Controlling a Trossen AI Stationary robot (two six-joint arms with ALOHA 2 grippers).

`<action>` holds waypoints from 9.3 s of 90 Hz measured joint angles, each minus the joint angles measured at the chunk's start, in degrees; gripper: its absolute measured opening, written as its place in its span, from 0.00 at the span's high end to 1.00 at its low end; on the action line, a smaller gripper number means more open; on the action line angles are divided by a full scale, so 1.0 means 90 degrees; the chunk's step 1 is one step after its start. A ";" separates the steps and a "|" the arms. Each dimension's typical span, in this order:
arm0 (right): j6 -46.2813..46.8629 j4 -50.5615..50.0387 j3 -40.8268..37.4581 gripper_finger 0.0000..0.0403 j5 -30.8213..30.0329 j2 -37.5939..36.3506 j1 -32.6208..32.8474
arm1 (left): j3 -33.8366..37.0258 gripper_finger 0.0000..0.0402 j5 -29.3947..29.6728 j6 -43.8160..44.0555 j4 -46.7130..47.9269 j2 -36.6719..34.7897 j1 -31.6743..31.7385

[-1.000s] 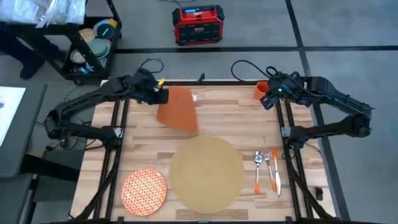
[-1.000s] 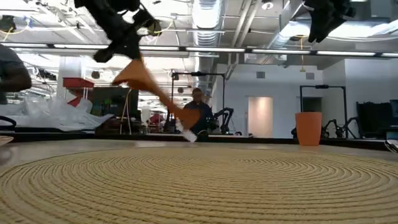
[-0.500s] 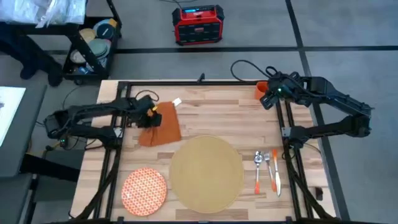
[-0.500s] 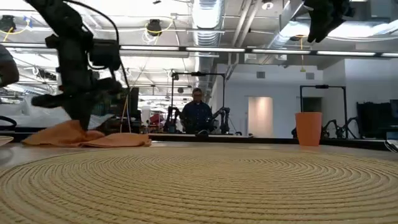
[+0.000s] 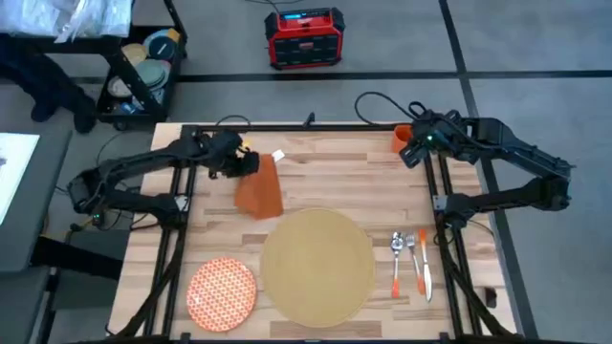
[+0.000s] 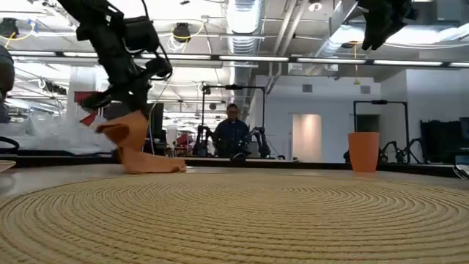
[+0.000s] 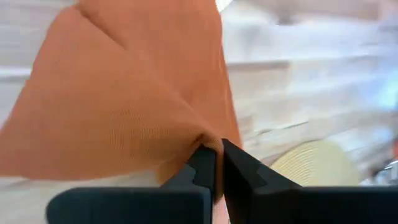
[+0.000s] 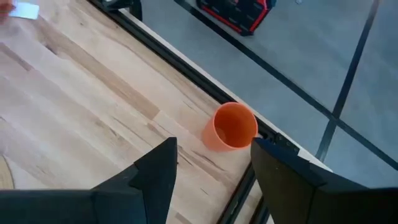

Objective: Set table place
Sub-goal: Fold the orange table napkin, then move the orange table napkin to the middle left of the table

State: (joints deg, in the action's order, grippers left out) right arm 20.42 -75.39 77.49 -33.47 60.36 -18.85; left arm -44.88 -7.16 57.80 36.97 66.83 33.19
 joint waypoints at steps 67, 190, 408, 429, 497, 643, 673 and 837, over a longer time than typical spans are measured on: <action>-0.0276 0.0119 0.0000 0.52 0.0005 0.0000 0.0000 | -0.0742 1.00 -0.0248 0.0157 -0.1542 0.2514 -0.0554; -0.0514 0.0313 0.0000 0.43 0.0743 0.0000 0.0009 | -0.1746 0.74 0.0560 -0.0458 -0.2538 0.3212 -0.0937; -0.0473 0.0291 -0.0002 0.43 0.0733 0.0001 0.0006 | -0.1462 1.00 0.0646 -0.0627 0.2497 0.3478 -0.3146; -0.0401 0.0284 -0.0001 0.43 0.0736 0.0002 0.0007 | -0.1417 1.00 0.1779 0.0340 0.2242 0.1986 -0.3136; -0.0374 0.0426 -0.0002 0.43 0.0738 0.0000 0.0007 | 0.0770 1.00 0.1306 0.0927 -0.0927 0.2041 -0.2882; -0.0490 0.0445 -0.0002 0.43 0.0740 0.0001 0.0007 | 0.0840 1.00 0.0326 0.3056 0.2878 0.1240 -0.5935; -0.0636 0.0479 -0.0002 0.43 0.0740 0.0002 0.0007 | 0.0244 1.00 0.0951 0.4054 0.1819 0.0984 -0.5890; -0.0665 0.0478 0.0000 0.43 0.0736 0.0073 0.0007 | 0.1241 1.00 -0.1302 0.0048 0.1860 0.1799 -0.4560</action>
State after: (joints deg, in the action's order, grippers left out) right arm 14.44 -71.09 77.49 -26.85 61.01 -18.79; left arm -33.71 -18.87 58.23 53.71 83.02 -7.85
